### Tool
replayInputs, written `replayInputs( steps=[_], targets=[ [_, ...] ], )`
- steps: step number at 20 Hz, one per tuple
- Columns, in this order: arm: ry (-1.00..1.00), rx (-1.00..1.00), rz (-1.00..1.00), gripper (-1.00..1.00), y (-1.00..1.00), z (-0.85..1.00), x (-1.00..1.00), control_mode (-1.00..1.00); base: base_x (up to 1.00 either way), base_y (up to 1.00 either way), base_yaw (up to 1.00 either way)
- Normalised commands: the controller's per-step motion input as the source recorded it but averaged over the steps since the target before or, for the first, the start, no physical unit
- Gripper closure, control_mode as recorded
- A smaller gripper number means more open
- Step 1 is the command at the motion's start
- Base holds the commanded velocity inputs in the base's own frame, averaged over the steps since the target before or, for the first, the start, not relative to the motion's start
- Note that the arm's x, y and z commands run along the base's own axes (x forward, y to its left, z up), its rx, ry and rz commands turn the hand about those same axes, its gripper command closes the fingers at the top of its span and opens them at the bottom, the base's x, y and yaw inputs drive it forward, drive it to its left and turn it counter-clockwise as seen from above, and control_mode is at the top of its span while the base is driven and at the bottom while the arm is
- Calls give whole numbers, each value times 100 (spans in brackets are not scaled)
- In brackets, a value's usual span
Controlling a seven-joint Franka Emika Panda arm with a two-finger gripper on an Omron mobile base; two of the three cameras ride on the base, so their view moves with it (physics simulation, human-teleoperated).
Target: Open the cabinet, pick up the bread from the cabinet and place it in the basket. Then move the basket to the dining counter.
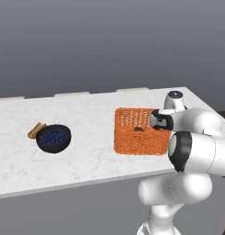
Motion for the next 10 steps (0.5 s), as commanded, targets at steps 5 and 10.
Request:
replayInputs(
  steps=[5,10],
  targets=[
    [0,0,0,-100,0,21,0,-100,0,0,0],
    [0,0,0,-100,0,61,-21,-100,0,0,0]
  ],
)
